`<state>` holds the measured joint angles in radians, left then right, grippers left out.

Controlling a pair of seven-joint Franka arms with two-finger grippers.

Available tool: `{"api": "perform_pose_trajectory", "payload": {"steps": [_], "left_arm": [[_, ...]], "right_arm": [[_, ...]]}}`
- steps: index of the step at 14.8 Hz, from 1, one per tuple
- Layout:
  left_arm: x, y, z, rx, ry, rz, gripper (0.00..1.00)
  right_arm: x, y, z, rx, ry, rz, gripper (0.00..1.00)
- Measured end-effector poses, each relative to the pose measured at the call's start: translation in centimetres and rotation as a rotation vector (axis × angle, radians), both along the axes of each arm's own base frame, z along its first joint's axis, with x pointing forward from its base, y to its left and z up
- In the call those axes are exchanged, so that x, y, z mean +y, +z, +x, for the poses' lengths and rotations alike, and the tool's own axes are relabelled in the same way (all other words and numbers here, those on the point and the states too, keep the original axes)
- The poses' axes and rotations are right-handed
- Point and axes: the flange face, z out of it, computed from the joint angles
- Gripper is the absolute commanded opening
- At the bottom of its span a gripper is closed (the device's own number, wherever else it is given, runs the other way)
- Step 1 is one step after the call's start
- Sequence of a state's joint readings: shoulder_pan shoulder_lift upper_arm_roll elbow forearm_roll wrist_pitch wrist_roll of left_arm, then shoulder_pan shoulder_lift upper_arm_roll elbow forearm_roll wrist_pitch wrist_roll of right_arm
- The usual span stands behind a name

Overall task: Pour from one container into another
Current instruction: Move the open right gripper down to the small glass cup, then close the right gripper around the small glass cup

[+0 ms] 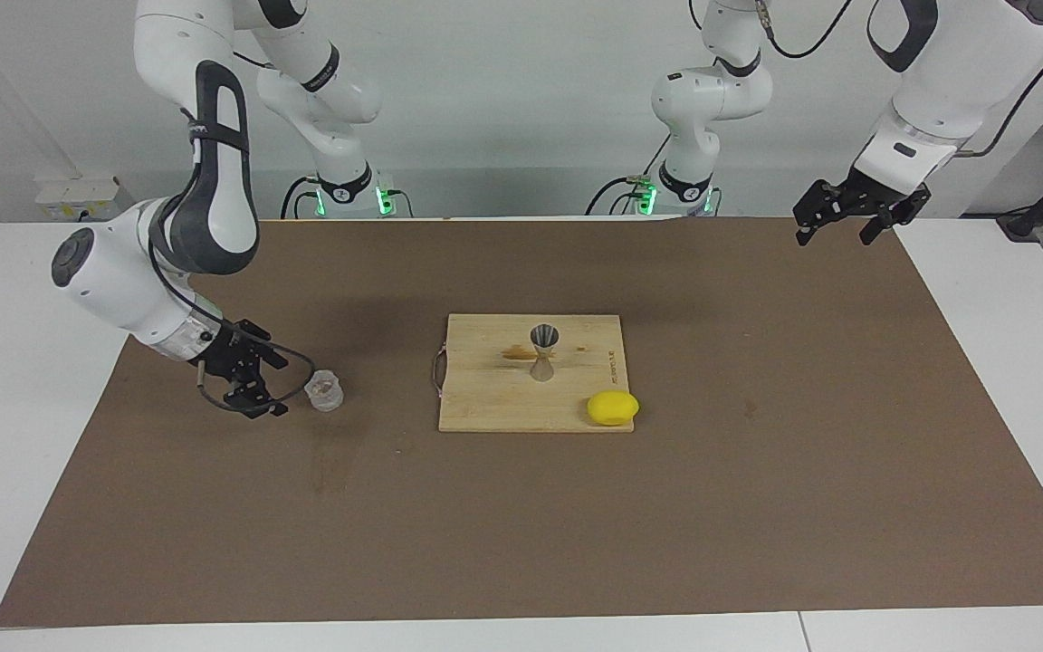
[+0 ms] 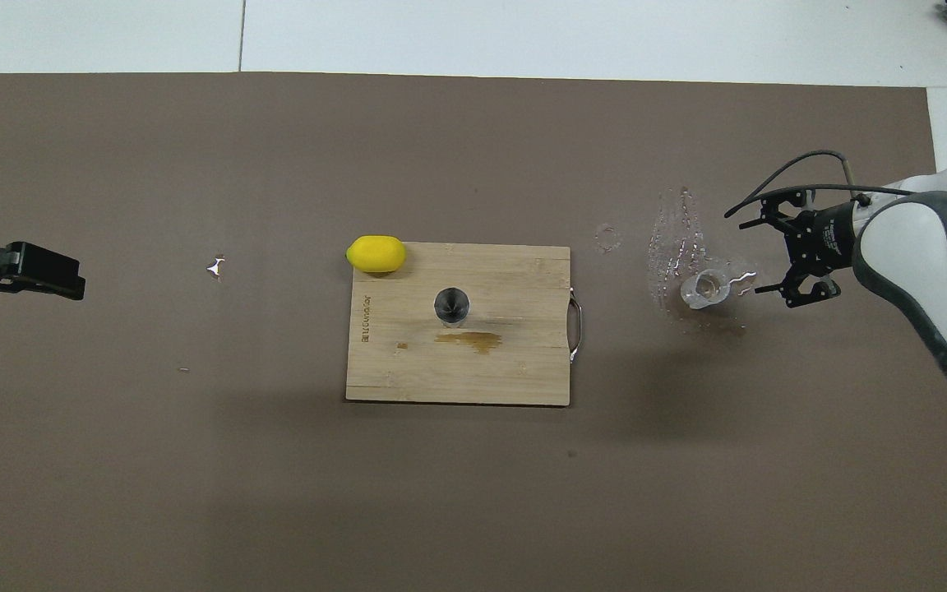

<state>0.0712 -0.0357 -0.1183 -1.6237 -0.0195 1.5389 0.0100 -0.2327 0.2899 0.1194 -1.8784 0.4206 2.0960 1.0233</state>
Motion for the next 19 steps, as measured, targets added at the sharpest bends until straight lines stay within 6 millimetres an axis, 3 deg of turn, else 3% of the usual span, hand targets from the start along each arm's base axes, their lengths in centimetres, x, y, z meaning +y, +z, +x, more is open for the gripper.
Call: {"api": "perform_pose_trajectory", "payload": {"steps": [8,10,12,19], "left_arm": [[-1.8,0.2,0.2,-0.031,0.024,0.014,1.0],[-1.1,0.2,0.3,-0.033,0.041,0.014,1.0],[-0.2,0.1,0.4,-0.031,0.057,0.014,1.0],[0.1,0.2,0.7,-0.054,0.063,0.012,1.0]], "right_arm": [[-2.4,-6.3,-1.4,0.039,-0.066,0.127,0.97],[-2.6,-7.5,-2.1,0.035,-0.057,0.171,0.97],[-2.5,-7.8,-2.3,0.03,-0.042,0.179,0.97],[-1.2,-9.2,-3.4,0.049,-0.099,0.27,0.97]]}}
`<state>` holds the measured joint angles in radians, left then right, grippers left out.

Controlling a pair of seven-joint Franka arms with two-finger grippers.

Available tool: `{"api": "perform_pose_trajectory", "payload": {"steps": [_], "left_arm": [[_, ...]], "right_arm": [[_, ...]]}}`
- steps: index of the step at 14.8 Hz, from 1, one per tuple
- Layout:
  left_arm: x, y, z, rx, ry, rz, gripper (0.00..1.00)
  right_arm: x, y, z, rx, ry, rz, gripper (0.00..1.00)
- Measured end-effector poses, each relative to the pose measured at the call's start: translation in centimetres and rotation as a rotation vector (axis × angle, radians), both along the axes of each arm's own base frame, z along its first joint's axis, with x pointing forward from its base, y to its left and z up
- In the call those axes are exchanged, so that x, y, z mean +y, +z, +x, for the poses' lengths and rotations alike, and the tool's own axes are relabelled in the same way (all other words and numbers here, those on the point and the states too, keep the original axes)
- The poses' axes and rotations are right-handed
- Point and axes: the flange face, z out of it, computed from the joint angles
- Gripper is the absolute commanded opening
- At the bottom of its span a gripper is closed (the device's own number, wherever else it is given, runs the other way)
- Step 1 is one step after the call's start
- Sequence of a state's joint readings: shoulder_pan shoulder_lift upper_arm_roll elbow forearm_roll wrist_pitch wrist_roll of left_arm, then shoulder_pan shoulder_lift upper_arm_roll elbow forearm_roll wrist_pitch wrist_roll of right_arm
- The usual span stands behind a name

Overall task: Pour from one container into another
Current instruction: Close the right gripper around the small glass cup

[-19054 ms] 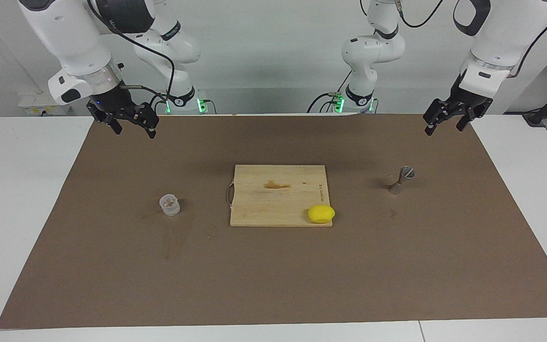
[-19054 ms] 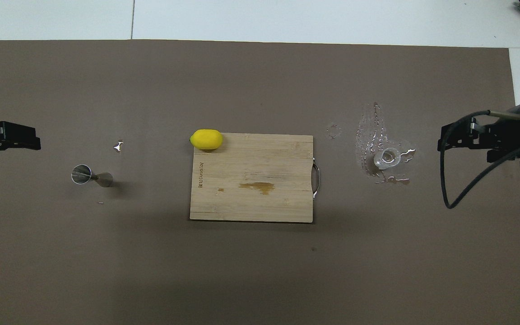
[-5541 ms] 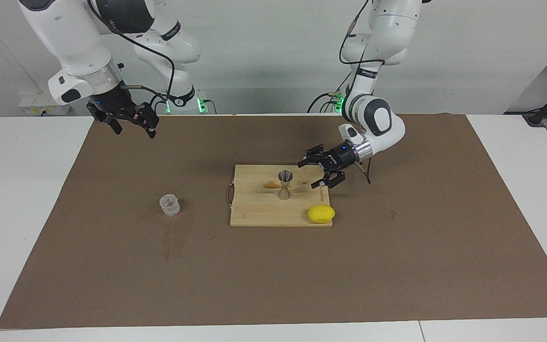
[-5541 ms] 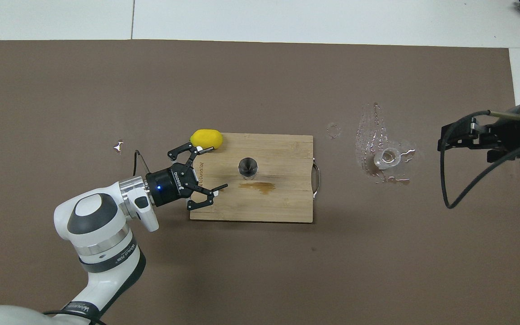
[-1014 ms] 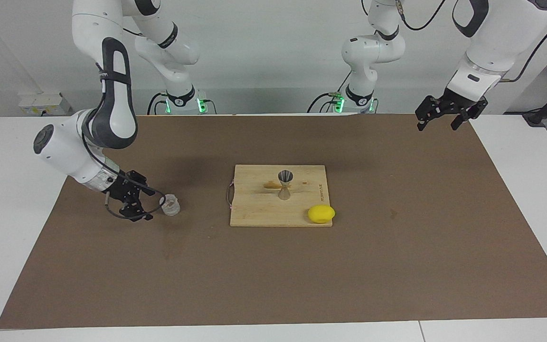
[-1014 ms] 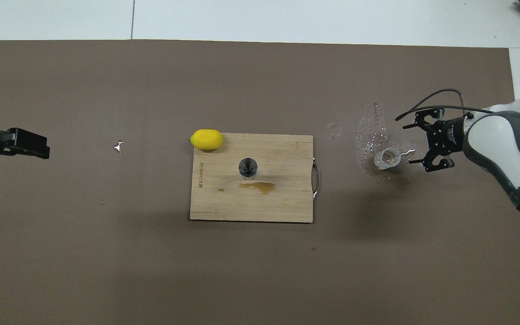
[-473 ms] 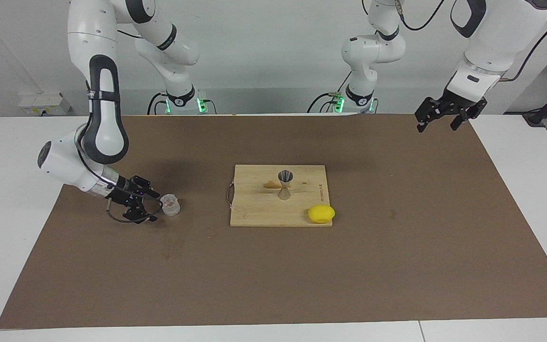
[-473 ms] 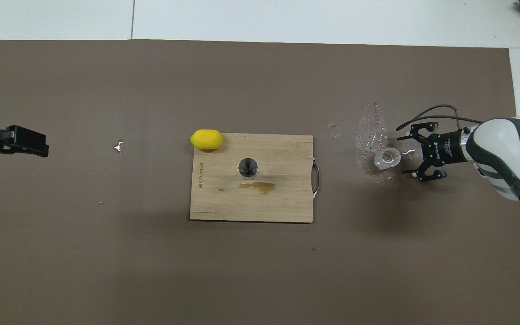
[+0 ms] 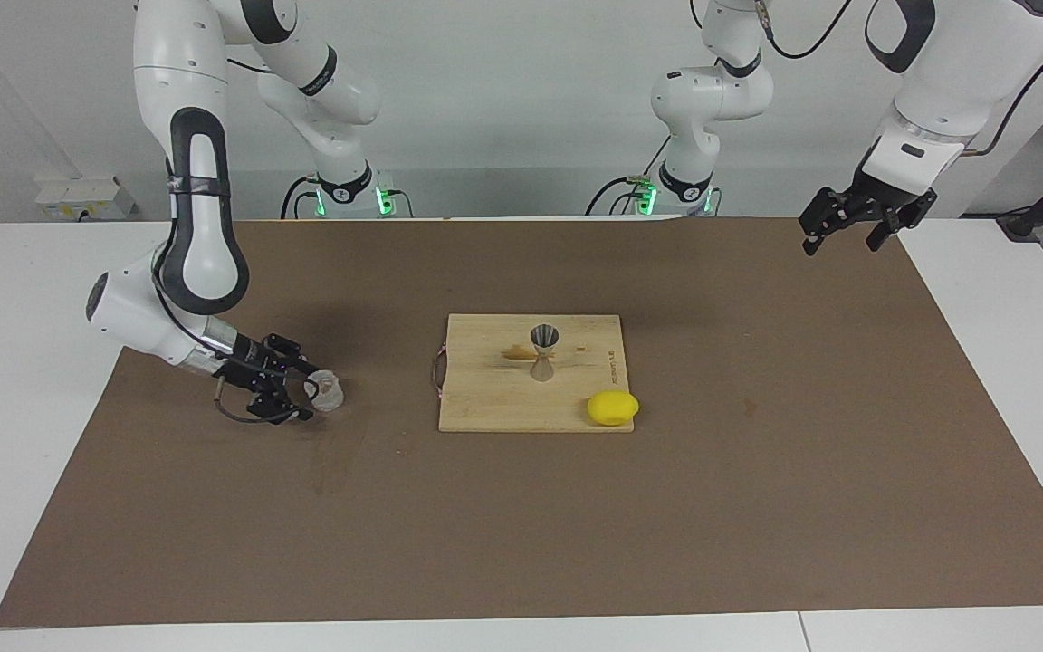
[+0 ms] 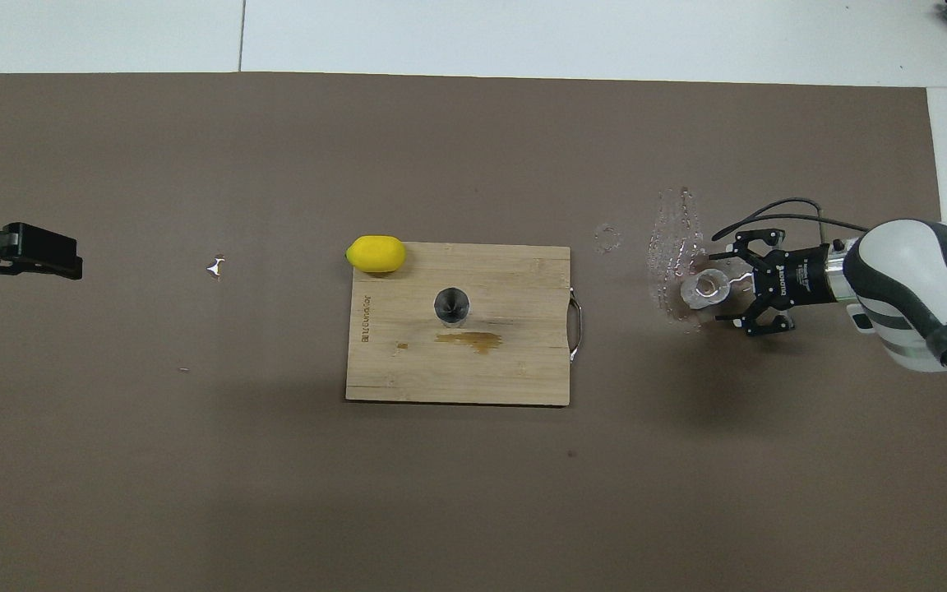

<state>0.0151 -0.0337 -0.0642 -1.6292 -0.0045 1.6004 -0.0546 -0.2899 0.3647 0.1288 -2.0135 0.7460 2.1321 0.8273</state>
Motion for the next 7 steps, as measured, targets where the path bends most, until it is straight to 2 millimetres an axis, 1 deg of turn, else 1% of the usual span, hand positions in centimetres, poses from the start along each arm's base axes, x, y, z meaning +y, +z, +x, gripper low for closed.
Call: {"api": "perform_pose_trajectory", "payload": {"steps": [3,4,6,7], "left_arm": [[0.01,-0.35,0.25,0.003,0.0,0.0,1.0],[0.02,-0.47,0.31,0.005,0.0,0.0,1.0],[0.1,-0.56,0.36,0.007,0.002,0.0,1.0],[0.16,-0.56,0.36,0.007,0.003,0.0,1.0]], "right_arm": [[0.21,-0.51,-0.5,0.012,-0.02,0.023,0.96],[0.23,-0.5,-0.54,0.013,-0.022,0.025,0.93],[0.24,-0.45,-0.57,0.012,-0.023,0.025,0.84],[0.26,-0.45,-0.57,0.012,-0.022,0.025,0.76]]}}
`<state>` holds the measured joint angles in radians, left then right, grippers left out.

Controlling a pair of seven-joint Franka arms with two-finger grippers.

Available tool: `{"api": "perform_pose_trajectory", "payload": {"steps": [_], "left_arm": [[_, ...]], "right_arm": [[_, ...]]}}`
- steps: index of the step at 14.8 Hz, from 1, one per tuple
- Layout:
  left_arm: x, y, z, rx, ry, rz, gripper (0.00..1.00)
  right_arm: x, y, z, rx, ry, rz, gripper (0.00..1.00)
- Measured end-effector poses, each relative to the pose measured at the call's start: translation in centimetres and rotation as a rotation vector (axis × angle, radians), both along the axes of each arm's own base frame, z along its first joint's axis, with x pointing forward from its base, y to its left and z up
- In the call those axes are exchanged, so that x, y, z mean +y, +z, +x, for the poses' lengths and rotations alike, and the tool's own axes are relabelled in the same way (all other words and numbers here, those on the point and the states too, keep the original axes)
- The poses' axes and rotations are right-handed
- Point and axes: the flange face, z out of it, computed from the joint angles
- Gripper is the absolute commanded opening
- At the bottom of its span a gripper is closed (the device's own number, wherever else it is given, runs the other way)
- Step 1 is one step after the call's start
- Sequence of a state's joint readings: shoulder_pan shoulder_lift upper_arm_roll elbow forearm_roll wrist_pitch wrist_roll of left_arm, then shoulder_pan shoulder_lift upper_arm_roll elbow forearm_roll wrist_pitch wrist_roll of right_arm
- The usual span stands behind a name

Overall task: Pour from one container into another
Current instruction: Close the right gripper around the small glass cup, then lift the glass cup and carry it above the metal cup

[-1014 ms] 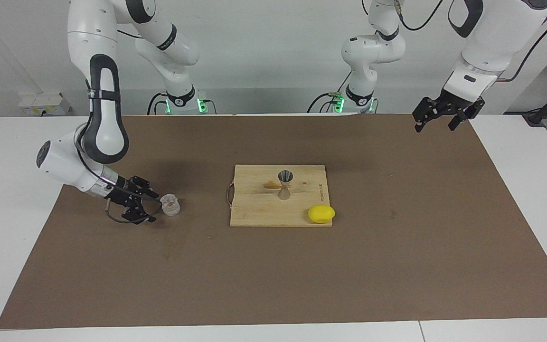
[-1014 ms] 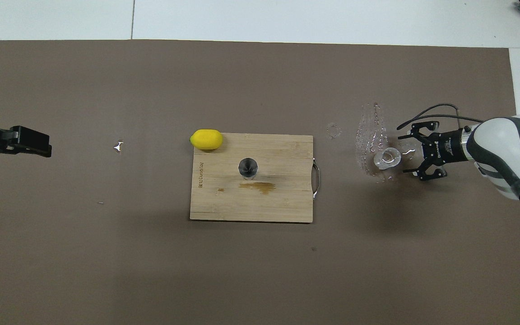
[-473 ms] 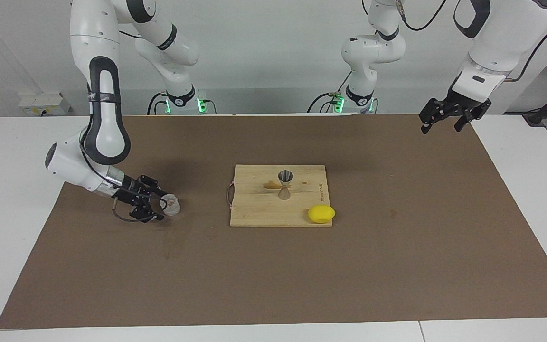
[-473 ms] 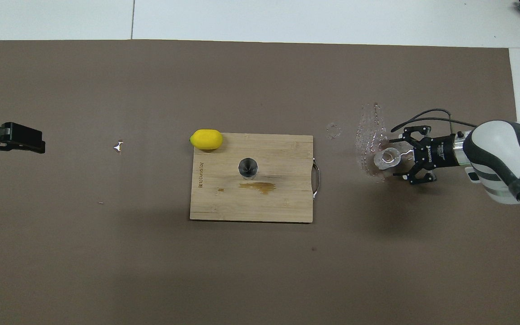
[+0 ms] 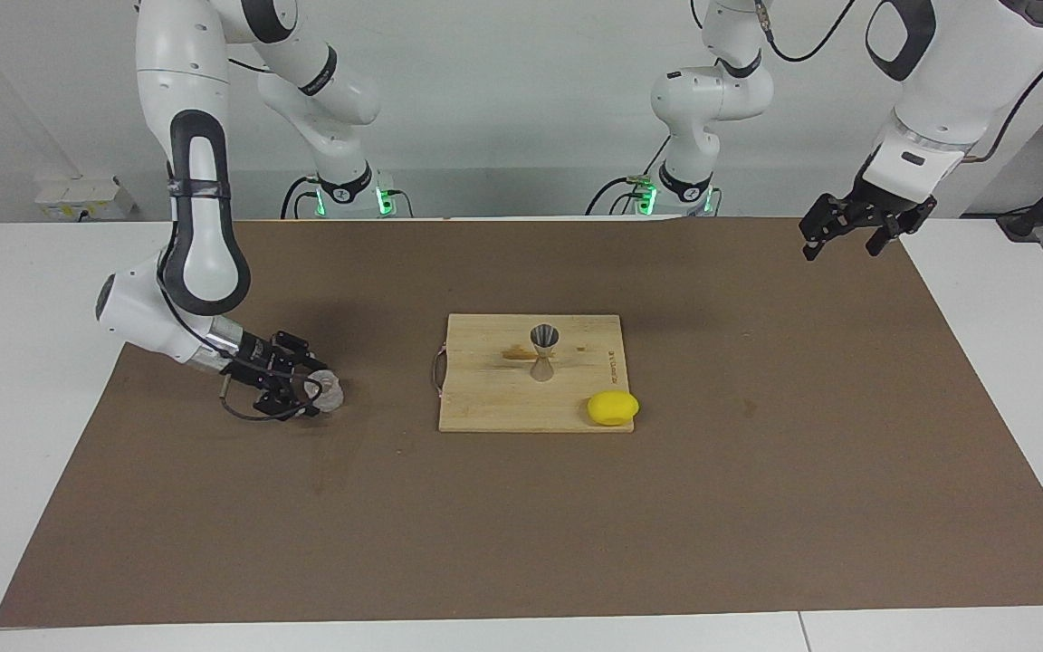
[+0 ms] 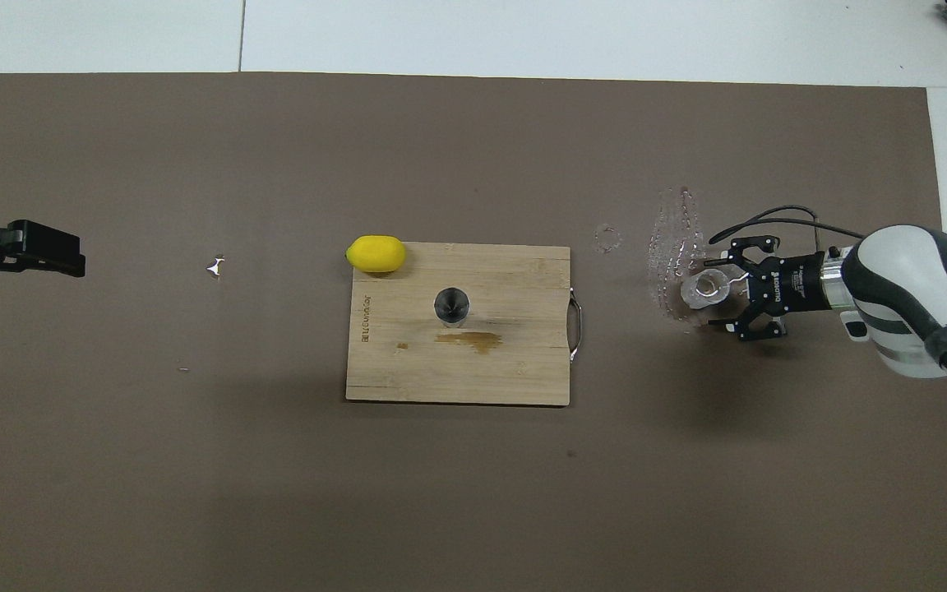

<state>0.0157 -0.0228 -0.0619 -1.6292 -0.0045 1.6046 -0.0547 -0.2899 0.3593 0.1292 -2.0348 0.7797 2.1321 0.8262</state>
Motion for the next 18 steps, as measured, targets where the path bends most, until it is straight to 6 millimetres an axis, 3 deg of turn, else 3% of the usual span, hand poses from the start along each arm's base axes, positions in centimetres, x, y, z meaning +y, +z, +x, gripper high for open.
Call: {"api": "perform_pose_trajectory", "payload": {"steps": [3,4,7,13,15,18], "left_arm": [[0.1,0.0,0.0,0.0,0.002,0.0,1.0],[0.1,0.0,0.0,0.0,0.002,0.0,1.0],[0.1,0.0,0.0,0.0,0.003,0.0,1.0],[0.1,0.0,0.0,0.0,0.003,0.0,1.0],[0.2,0.0,0.0,-0.002,0.003,0.0,1.0],[0.3,0.0,0.0,-0.002,0.006,0.0,1.0]], "right_arm": [[0.1,0.1,0.0,-0.002,-0.003,0.004,0.35],[0.2,0.2,0.1,-0.004,-0.014,0.015,0.26],[0.2,0.3,0.1,-0.006,-0.025,0.025,0.11],[1.0,1.2,0.3,-0.013,-0.045,0.052,0.08],[2.7,2.2,0.6,0.012,-0.067,0.055,0.07],[7.8,5.0,1.3,0.049,-0.114,0.037,0.07]]}}
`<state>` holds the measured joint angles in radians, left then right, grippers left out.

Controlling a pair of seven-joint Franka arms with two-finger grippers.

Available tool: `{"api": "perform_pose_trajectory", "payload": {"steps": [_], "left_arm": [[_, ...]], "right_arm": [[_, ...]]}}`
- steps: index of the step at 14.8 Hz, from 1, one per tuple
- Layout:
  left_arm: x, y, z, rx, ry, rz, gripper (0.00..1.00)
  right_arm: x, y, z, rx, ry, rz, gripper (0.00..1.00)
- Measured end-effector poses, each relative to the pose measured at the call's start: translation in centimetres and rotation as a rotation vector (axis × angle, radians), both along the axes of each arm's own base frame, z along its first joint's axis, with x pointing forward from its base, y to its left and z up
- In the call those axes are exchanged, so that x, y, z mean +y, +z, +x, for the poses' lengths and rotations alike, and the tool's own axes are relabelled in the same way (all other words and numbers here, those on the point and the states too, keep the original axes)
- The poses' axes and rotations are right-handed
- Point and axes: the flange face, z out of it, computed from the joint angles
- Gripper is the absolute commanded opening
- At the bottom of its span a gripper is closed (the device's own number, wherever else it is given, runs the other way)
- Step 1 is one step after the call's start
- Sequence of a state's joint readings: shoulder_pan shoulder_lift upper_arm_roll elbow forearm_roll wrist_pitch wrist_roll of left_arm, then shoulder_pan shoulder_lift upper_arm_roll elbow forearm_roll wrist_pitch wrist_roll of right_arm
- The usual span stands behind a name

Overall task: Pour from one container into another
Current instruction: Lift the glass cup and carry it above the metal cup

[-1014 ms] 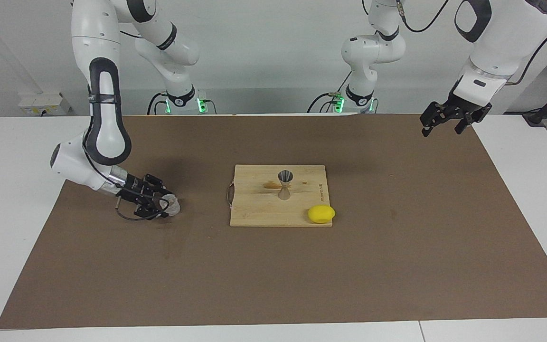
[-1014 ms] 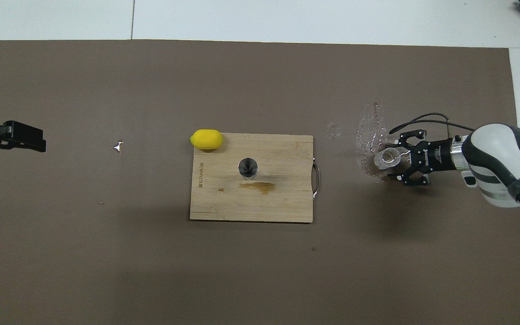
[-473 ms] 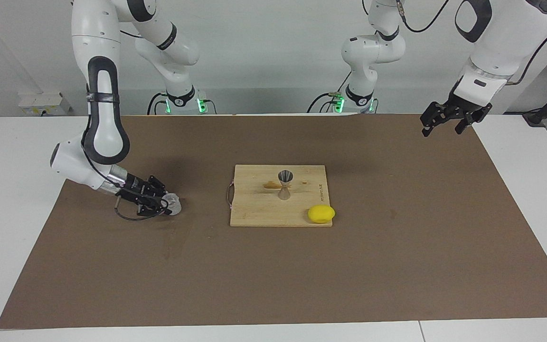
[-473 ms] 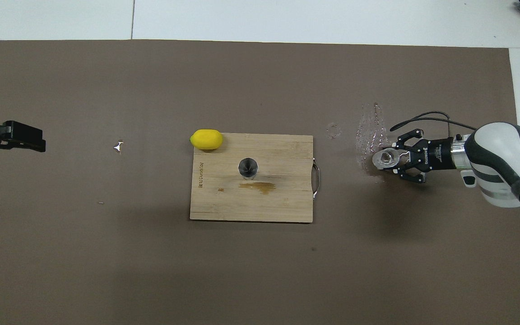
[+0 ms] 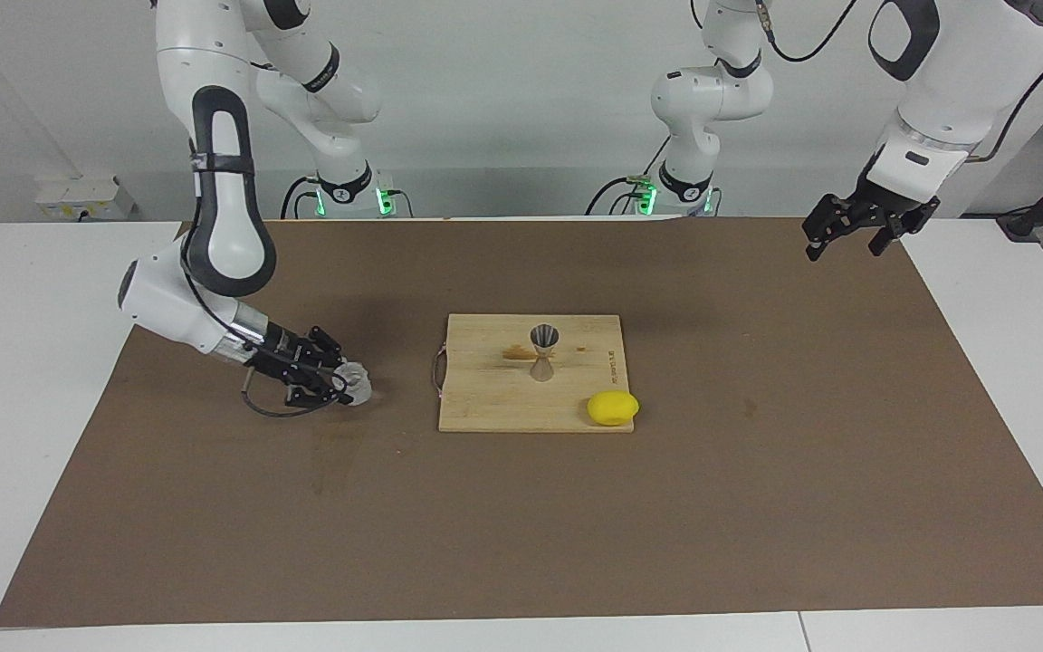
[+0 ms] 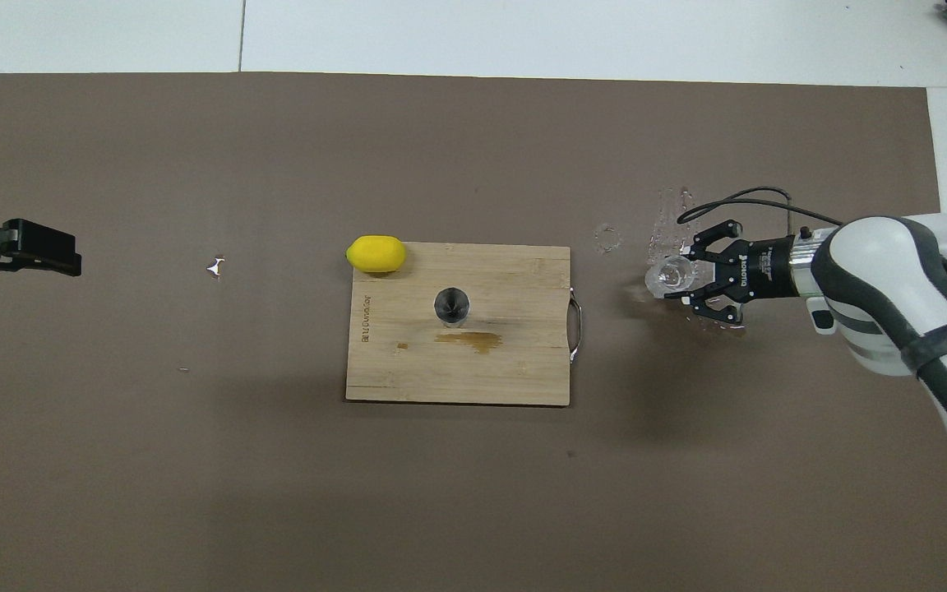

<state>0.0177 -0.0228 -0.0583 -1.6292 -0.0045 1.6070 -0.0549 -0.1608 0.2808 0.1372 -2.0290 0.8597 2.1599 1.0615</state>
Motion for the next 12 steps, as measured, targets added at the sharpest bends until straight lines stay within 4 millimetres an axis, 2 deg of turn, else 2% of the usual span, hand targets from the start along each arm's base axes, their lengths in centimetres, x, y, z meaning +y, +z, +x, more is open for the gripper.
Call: {"api": "perform_pose_trajectory", "payload": {"steps": [3,8,12], "left_arm": [[0.0,0.0,0.0,0.0,0.001,0.0,1.0],[0.0,0.0,0.0,0.0,0.001,0.0,1.0],[0.1,0.0,0.0,0.0,0.001,0.0,1.0]], "right_arm": [[4.9,2.5,0.5,0.012,-0.056,-0.023,0.07],[11.9,5.1,0.9,0.029,-0.116,-0.028,0.07],[16.0,6.8,0.9,0.039,-0.148,-0.019,0.07]]}}
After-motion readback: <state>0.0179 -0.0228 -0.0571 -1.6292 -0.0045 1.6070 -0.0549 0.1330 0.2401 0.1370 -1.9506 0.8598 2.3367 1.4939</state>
